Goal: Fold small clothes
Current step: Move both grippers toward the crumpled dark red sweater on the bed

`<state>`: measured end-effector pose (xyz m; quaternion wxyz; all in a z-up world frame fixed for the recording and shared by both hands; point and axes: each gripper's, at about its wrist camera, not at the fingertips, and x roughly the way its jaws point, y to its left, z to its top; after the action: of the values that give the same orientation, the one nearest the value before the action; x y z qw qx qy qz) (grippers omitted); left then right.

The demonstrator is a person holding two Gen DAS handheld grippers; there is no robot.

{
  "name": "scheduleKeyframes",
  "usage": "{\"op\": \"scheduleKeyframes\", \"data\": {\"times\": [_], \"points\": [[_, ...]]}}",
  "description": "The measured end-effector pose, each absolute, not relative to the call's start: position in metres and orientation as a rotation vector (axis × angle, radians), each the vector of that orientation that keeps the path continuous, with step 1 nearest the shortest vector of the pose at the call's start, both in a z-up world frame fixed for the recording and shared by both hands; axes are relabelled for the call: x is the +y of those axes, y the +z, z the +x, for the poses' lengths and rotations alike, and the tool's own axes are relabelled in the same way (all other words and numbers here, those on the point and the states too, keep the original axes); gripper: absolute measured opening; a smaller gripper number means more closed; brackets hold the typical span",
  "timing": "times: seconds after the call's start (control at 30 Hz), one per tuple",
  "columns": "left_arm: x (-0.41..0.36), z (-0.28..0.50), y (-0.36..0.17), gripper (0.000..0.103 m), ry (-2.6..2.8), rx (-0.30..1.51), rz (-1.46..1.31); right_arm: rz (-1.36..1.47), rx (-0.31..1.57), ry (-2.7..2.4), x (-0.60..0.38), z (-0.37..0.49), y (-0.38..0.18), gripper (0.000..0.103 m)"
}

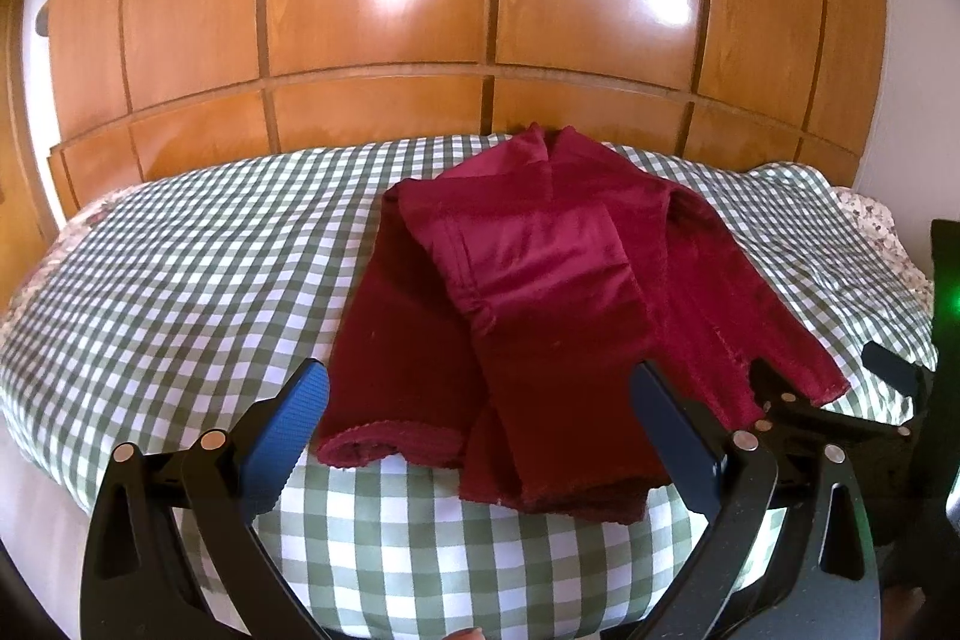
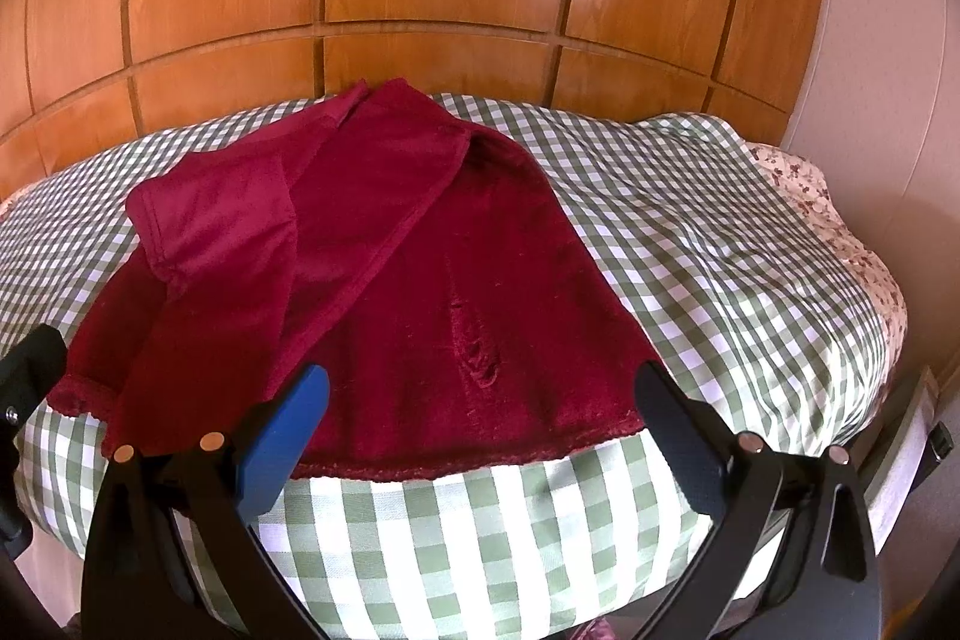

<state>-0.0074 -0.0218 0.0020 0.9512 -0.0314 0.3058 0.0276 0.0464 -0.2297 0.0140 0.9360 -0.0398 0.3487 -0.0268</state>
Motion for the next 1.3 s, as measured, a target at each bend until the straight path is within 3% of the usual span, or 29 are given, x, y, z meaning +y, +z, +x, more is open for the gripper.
{"op": "scheduleKeyframes", "data": {"times": [1.3], "points": [[-0.022, 0.004, -0.022, 0.099, 0.066, 0.699, -0.036, 0.05, 0.758, -0.108, -0.278, 0.065, 0.01, 0.101]]}}
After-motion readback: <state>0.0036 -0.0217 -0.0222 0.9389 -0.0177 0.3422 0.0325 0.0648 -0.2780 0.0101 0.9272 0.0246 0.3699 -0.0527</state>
